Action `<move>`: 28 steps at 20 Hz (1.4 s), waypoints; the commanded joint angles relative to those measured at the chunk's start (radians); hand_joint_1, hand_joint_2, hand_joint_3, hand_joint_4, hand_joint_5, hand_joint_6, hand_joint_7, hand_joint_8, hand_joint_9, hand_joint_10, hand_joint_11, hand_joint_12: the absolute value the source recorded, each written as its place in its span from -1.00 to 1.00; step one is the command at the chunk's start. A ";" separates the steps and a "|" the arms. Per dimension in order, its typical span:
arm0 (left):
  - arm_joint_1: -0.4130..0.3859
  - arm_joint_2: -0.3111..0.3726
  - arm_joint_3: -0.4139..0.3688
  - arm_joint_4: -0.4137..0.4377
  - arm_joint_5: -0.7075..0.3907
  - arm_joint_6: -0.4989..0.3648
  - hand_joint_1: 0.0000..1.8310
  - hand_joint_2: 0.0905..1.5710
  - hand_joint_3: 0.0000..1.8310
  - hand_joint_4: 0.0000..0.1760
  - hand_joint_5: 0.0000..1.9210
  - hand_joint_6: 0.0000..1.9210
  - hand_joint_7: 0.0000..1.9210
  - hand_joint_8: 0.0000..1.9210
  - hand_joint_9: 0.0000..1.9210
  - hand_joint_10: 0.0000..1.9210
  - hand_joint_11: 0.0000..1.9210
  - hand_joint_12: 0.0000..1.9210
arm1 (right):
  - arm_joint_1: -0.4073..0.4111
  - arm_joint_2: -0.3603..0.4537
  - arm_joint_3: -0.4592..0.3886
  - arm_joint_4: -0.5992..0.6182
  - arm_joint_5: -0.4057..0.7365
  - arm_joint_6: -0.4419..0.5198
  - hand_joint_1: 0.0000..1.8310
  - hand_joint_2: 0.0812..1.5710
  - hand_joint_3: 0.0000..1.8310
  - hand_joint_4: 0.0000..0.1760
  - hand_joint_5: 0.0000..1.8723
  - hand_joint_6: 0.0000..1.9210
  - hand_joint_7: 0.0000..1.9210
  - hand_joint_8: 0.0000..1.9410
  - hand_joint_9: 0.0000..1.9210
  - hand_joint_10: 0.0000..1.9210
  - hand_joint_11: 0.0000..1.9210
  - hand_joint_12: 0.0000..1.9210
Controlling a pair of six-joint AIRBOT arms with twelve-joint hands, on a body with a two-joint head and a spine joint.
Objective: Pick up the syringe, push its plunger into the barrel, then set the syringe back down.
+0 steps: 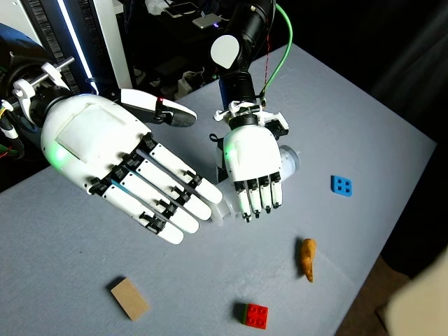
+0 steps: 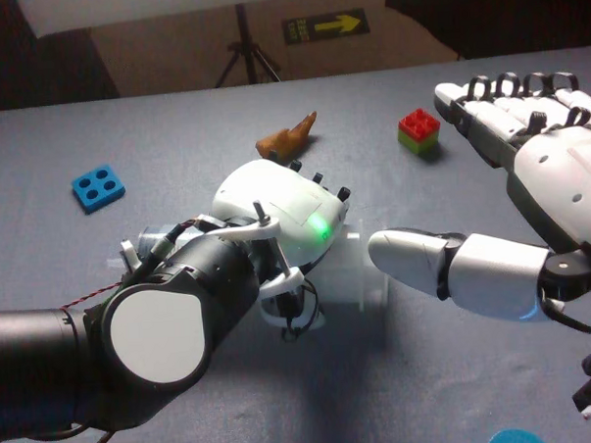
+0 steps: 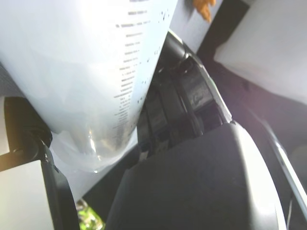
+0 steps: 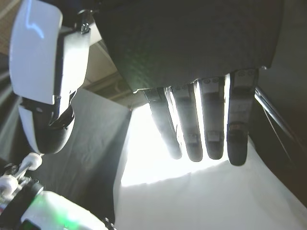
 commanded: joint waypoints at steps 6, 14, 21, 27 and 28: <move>-0.020 0.006 -0.009 0.072 0.072 0.008 -0.28 0.51 -1.00 -1.00 -0.33 -0.79 -0.36 -0.83 -0.48 -0.35 -0.79 0.41 | -0.007 0.005 0.011 -0.101 0.094 0.021 -0.80 0.09 -1.00 -1.00 -0.86 -1.00 -0.86 -1.00 -0.87 -1.00 -1.00 -0.39; -0.025 0.012 -0.023 0.072 0.068 0.009 -0.53 0.11 -1.00 -0.03 -0.91 -1.00 -0.98 -1.00 -1.00 -1.00 -1.00 -0.98 | -0.009 0.006 0.012 -0.101 0.095 0.023 -0.79 0.08 -1.00 -1.00 -0.85 -1.00 -0.85 -1.00 -0.85 -1.00 -1.00 -0.38; -0.061 0.031 -0.024 0.069 0.046 0.010 -0.58 0.06 -1.00 0.23 -1.00 -1.00 -1.00 -1.00 -1.00 -1.00 -1.00 -1.00 | -0.016 0.006 0.012 -0.101 0.089 0.026 -0.78 0.09 -1.00 -1.00 -0.84 -1.00 -0.84 -1.00 -0.86 -1.00 -1.00 -0.38; -0.076 0.105 -0.063 0.034 0.018 0.010 -0.56 0.09 -1.00 0.31 -0.99 -1.00 -1.00 -1.00 -1.00 -1.00 -1.00 -1.00 | -0.018 0.006 0.012 -0.101 0.088 0.026 -0.78 0.08 -1.00 -1.00 -0.85 -1.00 -0.86 -1.00 -0.86 -1.00 -1.00 -0.37; -0.077 0.114 -0.071 0.031 0.010 0.010 -0.56 0.09 -1.00 0.31 -0.99 -1.00 -1.00 -1.00 -1.00 -1.00 -1.00 -1.00 | -0.018 0.006 0.012 -0.101 0.089 0.026 -0.78 0.08 -1.00 -1.00 -0.85 -1.00 -0.86 -1.00 -0.86 -1.00 -1.00 -0.37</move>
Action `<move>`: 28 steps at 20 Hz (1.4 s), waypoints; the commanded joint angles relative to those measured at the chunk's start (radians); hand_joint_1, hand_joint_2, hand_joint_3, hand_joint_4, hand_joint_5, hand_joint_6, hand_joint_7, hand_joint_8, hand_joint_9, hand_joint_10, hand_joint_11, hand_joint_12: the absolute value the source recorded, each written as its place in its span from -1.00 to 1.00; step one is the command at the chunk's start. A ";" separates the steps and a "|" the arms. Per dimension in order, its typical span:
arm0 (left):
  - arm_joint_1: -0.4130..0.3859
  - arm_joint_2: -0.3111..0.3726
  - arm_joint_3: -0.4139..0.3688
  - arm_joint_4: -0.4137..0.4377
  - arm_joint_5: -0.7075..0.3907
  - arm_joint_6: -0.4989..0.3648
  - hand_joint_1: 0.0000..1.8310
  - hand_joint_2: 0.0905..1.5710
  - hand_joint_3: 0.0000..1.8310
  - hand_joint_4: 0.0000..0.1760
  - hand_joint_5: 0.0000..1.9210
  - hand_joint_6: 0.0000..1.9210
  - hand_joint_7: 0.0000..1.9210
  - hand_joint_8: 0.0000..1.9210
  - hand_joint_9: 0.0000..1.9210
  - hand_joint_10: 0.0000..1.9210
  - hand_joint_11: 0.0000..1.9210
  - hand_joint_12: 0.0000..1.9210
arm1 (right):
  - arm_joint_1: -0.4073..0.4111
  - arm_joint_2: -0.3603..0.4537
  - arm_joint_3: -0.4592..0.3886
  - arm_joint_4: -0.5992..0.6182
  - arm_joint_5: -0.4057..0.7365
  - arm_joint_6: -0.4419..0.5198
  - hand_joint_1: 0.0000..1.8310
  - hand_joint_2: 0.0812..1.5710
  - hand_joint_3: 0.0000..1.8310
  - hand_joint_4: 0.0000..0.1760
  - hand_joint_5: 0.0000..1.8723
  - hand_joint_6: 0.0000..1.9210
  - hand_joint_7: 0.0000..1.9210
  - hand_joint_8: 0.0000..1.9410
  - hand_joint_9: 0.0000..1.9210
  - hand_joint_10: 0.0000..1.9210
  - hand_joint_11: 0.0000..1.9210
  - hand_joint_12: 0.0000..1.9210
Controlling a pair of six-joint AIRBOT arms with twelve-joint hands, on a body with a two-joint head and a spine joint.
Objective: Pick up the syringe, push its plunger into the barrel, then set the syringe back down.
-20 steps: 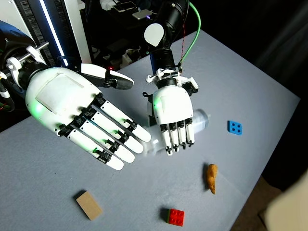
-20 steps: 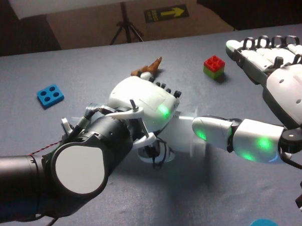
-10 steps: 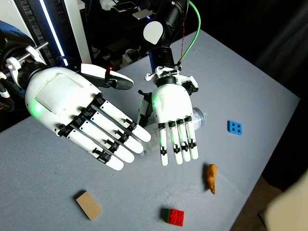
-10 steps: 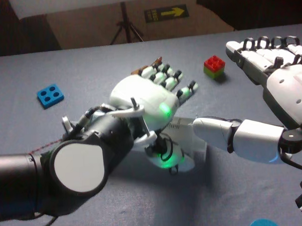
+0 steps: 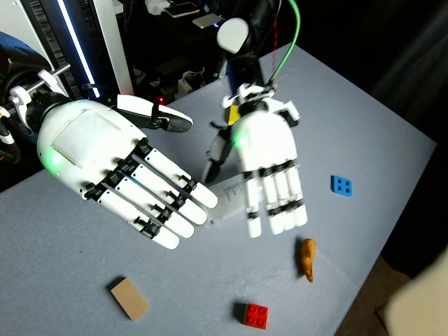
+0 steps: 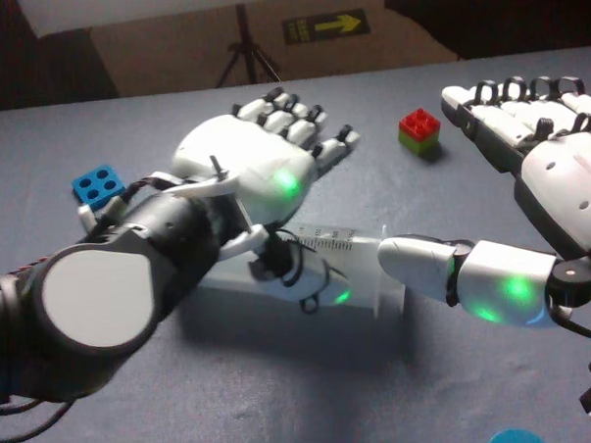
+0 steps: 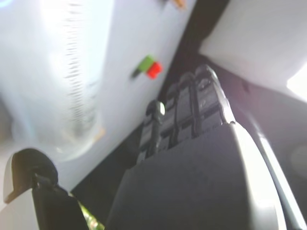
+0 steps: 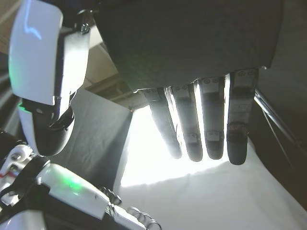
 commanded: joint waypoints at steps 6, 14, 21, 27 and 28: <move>-0.058 0.036 -0.041 -0.021 0.026 0.004 -0.56 0.14 -0.99 0.20 -0.98 -1.00 -1.00 -1.00 -1.00 -1.00 -1.00 -1.00 | 0.003 0.005 0.000 -0.084 0.083 0.004 -0.79 0.08 -1.00 -1.00 -0.86 -1.00 -0.86 -1.00 -0.86 -1.00 -1.00 -0.34; -0.113 0.156 -0.078 -0.261 0.130 0.090 -0.59 0.17 -0.99 0.18 -0.98 -1.00 -1.00 -1.00 -1.00 -1.00 -1.00 -1.00 | -0.007 0.005 0.001 -0.101 0.086 0.004 -0.79 0.09 -1.00 -1.00 -0.87 -1.00 -0.86 -1.00 -0.87 -1.00 -1.00 -0.38; -0.227 0.232 -0.128 -0.473 0.302 0.272 -0.53 0.28 -1.00 -0.82 -0.52 -0.98 -0.50 -0.96 -0.50 -0.92 -0.91 0.12 | -0.023 -0.002 0.013 -0.107 0.089 0.004 -0.60 0.20 -1.00 -1.00 -0.21 -0.96 -0.14 -0.97 -0.14 -0.89 -0.54 0.32; -0.311 0.233 -0.189 -0.571 0.409 0.355 -0.25 0.60 -1.00 -1.00 -0.34 0.79 -0.26 0.90 -0.29 0.99 -0.31 1.00 | -0.030 -0.009 0.024 -0.114 0.089 0.005 -0.55 0.37 -1.00 -1.00 -0.28 0.86 -0.09 0.91 -0.02 0.98 0.06 0.99; -0.322 0.233 -0.199 -0.580 0.433 0.358 -0.17 0.58 -1.00 -1.00 -0.28 0.96 -0.17 0.98 -0.16 1.00 -0.15 1.00 | -0.030 -0.009 0.024 -0.114 0.090 0.005 -0.47 0.36 -1.00 -1.00 -0.29 0.97 -0.03 0.98 0.12 1.00 0.25 1.00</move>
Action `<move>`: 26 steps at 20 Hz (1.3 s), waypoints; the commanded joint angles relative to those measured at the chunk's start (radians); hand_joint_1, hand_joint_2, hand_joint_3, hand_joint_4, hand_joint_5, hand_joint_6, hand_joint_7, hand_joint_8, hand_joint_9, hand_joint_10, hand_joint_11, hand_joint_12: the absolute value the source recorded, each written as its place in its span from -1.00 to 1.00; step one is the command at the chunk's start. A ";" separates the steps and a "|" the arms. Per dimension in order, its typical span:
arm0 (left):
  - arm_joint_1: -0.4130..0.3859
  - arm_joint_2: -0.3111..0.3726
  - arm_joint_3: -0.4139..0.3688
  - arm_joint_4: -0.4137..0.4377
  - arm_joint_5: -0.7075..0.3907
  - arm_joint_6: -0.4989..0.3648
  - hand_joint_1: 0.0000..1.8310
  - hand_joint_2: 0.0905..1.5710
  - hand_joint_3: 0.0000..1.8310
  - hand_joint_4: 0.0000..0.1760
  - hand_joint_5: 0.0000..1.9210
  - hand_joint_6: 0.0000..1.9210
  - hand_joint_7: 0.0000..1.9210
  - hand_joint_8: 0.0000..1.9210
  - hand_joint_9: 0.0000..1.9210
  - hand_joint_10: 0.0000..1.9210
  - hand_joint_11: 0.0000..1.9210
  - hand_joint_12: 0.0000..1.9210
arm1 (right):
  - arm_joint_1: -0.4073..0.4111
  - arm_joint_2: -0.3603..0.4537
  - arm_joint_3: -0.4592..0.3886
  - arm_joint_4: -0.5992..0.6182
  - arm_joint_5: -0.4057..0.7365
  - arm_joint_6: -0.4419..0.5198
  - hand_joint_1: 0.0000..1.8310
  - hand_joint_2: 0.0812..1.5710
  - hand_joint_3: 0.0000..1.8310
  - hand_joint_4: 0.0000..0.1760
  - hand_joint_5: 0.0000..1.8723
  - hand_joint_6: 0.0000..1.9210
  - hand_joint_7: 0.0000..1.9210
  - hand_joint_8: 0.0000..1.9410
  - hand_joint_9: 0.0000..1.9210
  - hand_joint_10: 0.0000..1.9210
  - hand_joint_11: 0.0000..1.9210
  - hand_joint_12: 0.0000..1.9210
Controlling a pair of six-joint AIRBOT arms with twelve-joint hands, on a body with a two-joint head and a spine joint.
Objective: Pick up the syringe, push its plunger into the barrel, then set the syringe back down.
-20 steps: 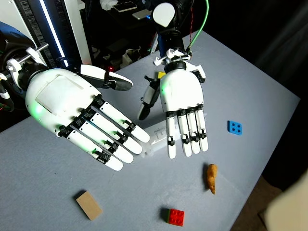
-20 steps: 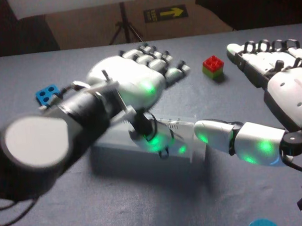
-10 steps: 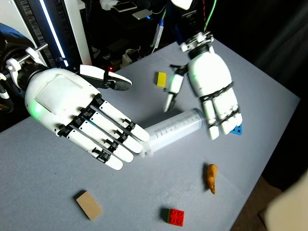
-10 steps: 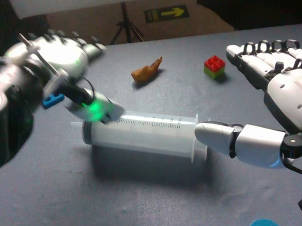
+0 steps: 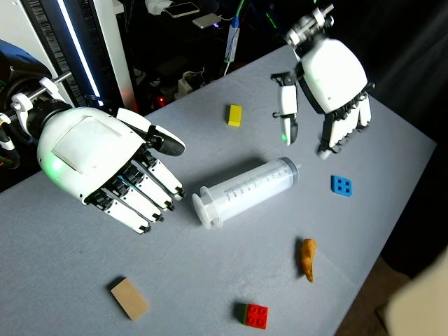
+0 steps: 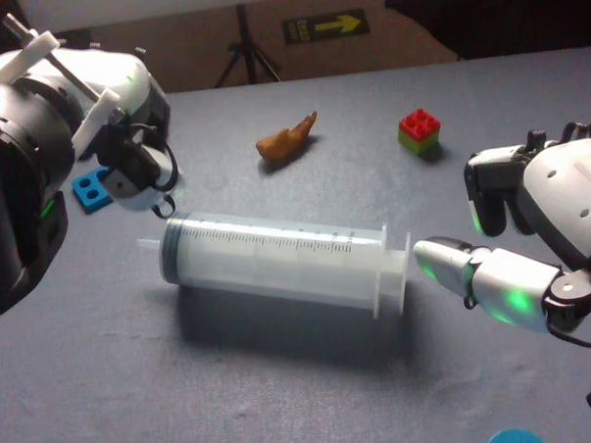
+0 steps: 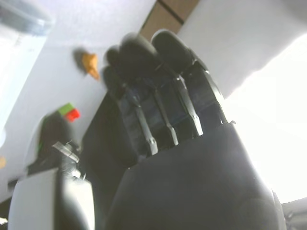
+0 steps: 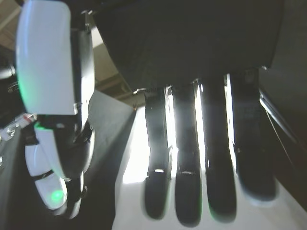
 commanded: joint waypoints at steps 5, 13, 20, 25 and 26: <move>-0.020 -0.004 -0.046 0.031 0.162 0.039 -0.13 0.53 -1.00 -1.00 0.21 1.00 0.23 1.00 0.26 1.00 0.34 1.00 | 0.000 -0.002 0.002 -0.085 0.084 0.007 -0.43 0.48 -0.99 -1.00 0.25 1.00 0.39 1.00 0.59 1.00 0.85 1.00; -0.038 0.023 -0.159 0.029 0.318 0.018 -0.43 0.75 -0.99 -1.00 0.28 1.00 0.41 1.00 0.44 1.00 0.55 1.00 | -0.004 -0.004 0.004 -0.099 0.092 0.009 -0.49 0.80 -0.99 -1.00 0.31 1.00 0.47 1.00 0.64 1.00 0.86 1.00; -0.052 0.017 -0.157 0.011 0.354 0.009 -0.40 0.74 -1.00 -1.00 0.22 1.00 0.35 1.00 0.37 1.00 0.48 1.00 | -0.004 -0.006 0.006 -0.103 0.094 0.009 -0.52 0.83 -1.00 -1.00 0.29 1.00 0.45 1.00 0.62 1.00 0.83 1.00; -0.049 0.018 -0.154 0.011 0.356 0.002 -0.36 0.74 -1.00 -1.00 0.20 1.00 0.33 1.00 0.37 1.00 0.49 1.00 | -0.004 -0.006 0.006 -0.104 0.097 0.010 -0.55 0.83 -1.00 -1.00 0.28 1.00 0.44 1.00 0.59 1.00 0.81 1.00; -0.048 0.018 -0.152 0.011 0.356 -0.003 -0.34 0.72 -1.00 -1.00 0.19 1.00 0.32 1.00 0.37 1.00 0.48 1.00 | -0.004 -0.006 0.007 -0.105 0.097 0.010 -0.54 0.82 -1.00 -1.00 0.29 1.00 0.44 1.00 0.59 1.00 0.81 1.00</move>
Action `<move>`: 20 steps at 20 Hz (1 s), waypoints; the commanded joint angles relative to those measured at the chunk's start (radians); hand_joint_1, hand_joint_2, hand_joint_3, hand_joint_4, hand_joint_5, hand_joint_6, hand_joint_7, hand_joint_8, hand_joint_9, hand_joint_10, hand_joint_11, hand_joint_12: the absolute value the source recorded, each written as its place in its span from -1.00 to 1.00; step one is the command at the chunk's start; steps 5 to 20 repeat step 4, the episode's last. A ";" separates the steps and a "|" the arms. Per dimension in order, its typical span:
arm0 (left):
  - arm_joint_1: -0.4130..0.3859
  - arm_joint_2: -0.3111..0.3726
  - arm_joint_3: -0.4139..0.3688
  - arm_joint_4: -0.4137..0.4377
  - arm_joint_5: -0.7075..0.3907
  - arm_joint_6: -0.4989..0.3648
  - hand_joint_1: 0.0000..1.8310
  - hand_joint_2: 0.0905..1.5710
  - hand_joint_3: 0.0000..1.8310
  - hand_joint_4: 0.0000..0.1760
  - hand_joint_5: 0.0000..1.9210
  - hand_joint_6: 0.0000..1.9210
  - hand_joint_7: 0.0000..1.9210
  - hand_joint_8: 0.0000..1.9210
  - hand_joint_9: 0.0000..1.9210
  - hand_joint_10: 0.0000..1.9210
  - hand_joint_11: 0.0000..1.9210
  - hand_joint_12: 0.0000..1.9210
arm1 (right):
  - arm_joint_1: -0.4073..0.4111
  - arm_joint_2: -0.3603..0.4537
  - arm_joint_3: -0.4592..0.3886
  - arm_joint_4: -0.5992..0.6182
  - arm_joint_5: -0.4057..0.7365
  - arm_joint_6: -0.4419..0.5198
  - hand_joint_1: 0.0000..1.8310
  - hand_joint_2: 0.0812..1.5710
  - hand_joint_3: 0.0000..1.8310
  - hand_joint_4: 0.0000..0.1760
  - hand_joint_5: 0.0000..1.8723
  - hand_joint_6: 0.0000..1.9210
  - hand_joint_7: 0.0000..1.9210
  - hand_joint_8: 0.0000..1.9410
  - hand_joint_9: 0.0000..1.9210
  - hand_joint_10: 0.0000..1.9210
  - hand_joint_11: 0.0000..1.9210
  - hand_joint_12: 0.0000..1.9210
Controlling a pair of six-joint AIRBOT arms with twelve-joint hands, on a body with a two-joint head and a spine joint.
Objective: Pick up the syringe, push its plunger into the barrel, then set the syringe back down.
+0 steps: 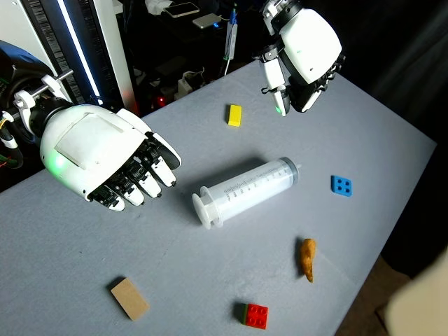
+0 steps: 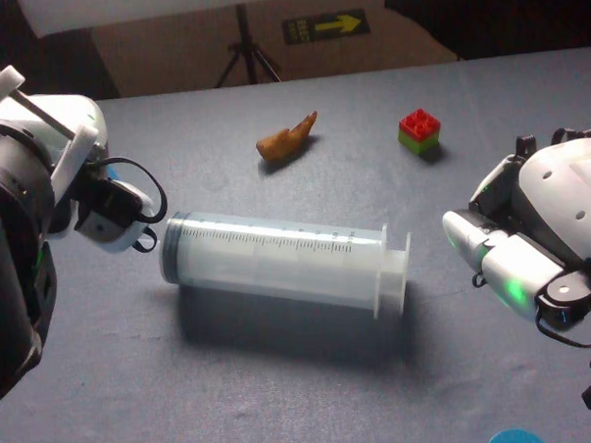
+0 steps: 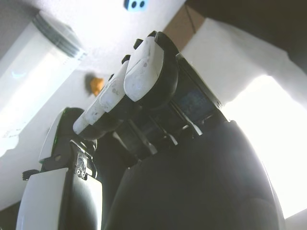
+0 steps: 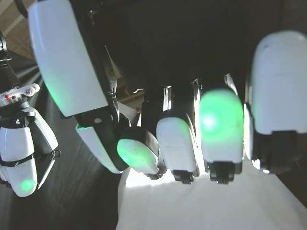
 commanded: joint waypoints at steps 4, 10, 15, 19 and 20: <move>-0.020 -0.001 0.006 0.090 0.025 0.001 -0.35 0.71 -1.00 -1.00 0.17 1.00 0.33 1.00 0.36 1.00 0.46 1.00 | 0.001 0.002 0.003 -0.079 0.083 0.007 -0.51 0.80 -1.00 -1.00 0.28 1.00 0.41 1.00 0.57 1.00 0.78 1.00; -0.020 -0.001 0.006 0.090 0.025 0.001 -0.35 0.71 -1.00 -1.00 0.17 1.00 0.33 1.00 0.36 1.00 0.46 1.00 | 0.001 0.002 0.003 -0.079 0.083 0.007 -0.51 0.80 -1.00 -1.00 0.28 1.00 0.41 1.00 0.57 1.00 0.78 1.00; -0.020 -0.001 0.006 0.090 0.025 0.001 -0.35 0.71 -1.00 -1.00 0.17 1.00 0.33 1.00 0.36 1.00 0.46 1.00 | 0.001 0.002 0.003 -0.079 0.083 0.007 -0.51 0.80 -1.00 -1.00 0.28 1.00 0.41 1.00 0.57 1.00 0.78 1.00; -0.020 -0.001 0.006 0.090 0.025 0.001 -0.35 0.71 -1.00 -1.00 0.17 1.00 0.33 1.00 0.36 1.00 0.46 1.00 | 0.001 0.002 0.003 -0.079 0.083 0.007 -0.51 0.80 -1.00 -1.00 0.28 1.00 0.41 1.00 0.57 1.00 0.78 1.00; -0.020 -0.001 0.006 0.090 0.025 0.001 -0.35 0.71 -1.00 -1.00 0.17 1.00 0.33 1.00 0.36 1.00 0.46 1.00 | 0.001 0.002 0.003 -0.079 0.083 0.007 -0.51 0.80 -1.00 -1.00 0.28 1.00 0.41 1.00 0.57 1.00 0.78 1.00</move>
